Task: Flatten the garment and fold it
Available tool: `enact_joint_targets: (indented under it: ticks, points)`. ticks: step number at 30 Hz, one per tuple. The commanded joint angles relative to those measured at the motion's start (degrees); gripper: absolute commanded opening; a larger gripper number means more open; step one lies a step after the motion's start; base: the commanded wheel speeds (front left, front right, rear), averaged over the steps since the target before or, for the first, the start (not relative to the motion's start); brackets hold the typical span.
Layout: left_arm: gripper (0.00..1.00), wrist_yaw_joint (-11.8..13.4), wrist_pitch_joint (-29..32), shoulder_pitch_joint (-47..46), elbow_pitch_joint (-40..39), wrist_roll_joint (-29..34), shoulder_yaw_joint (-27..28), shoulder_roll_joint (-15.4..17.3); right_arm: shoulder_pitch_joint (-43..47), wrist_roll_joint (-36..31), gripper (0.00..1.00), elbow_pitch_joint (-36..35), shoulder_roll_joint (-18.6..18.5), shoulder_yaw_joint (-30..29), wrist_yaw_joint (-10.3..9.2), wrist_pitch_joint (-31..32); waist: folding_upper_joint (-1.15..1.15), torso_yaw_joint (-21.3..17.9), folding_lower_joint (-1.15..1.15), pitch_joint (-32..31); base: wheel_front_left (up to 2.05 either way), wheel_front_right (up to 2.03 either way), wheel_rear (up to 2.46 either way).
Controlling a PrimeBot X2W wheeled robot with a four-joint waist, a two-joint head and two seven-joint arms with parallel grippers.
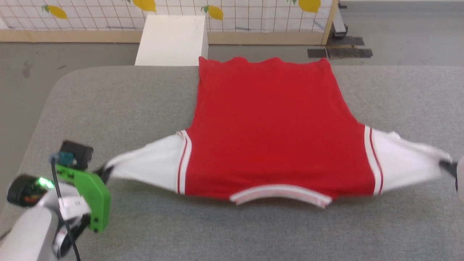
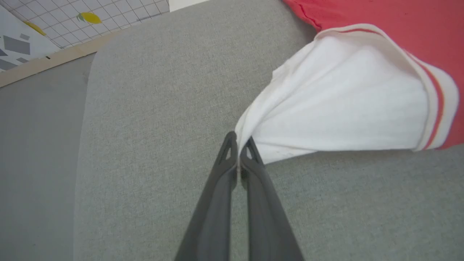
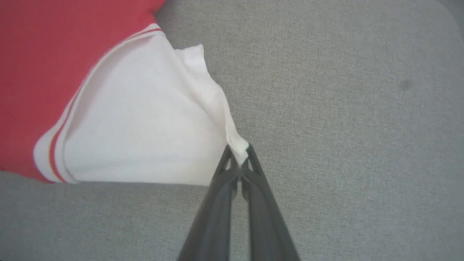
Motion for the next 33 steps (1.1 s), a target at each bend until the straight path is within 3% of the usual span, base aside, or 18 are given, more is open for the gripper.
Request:
enact_joint_targets:
  ticks: [1, 7, 11, 15, 21, 22, 23, 33]
  points:
    - [0.0, 0.3, 1.3, 2.7, -1.3, -0.8, 0.3, 1.5, 3.3, 0.3, 0.0, -1.5, -0.1, -1.8, -0.13, 2.2, 0.0, 0.3, 0.01, -0.7, 0.0, 0.0, 0.0]
    - [0.0, 1.6, 8.2, 11.0, -7.3, -3.8, -0.5, 3.3, 14.4, -1.2, 0.0, -7.9, 2.0, -10.0, -0.13, 13.1, 0.0, 0.6, 0.01, -1.1, 0.0, 0.0, 0.0]
    - [0.0, 2.4, 9.7, 14.7, -10.1, -4.2, -0.9, 4.2, 19.1, -3.9, 0.0, -12.7, 4.8, -14.9, -0.13, 17.3, 0.0, 0.9, 0.01, -0.7, 0.0, 0.0, 0.0]
    - [0.0, 2.6, 10.8, 16.8, -10.9, -5.9, -2.9, 1.8, 23.7, -7.8, 0.0, -16.5, 9.3, -17.9, -0.13, 21.8, 0.0, 1.5, 0.01, 0.3, 0.0, 0.0, 0.0]
    - [0.0, 2.0, 8.9, 16.7, -10.0, -8.7, -3.8, -1.4, 23.4, -8.1, 0.0, -17.2, 12.2, -18.1, -0.13, 20.5, 0.0, 2.1, 0.01, 1.2, 0.0, 0.0, 0.0]
    - [0.0, 1.9, 8.8, 16.6, -10.2, -9.1, -3.9, -1.6, 22.8, -7.8, 0.95, -17.5, 12.6, -18.2, -0.13, 19.8, 0.0, 2.3, 0.01, 1.4, 0.0, 0.0, 0.0]
    - [0.0, 1.8, 8.8, 16.5, -10.4, -9.2, -4.1, -1.7, 22.4, -7.4, 1.0, -17.6, 13.1, -18.3, -0.13, 19.7, 0.0, 2.5, 0.01, 1.6, 0.0, 0.0, 0.0]
    - [0.0, 2.5, 10.7, 17.0, -21.3, -12.4, -4.7, -3.1, 10.4, -4.6, 1.0, -21.8, 14.7, -18.5, -0.13, 19.2, 0.0, 6.1, 0.01, 6.7, 0.0, 0.0, 0.0]
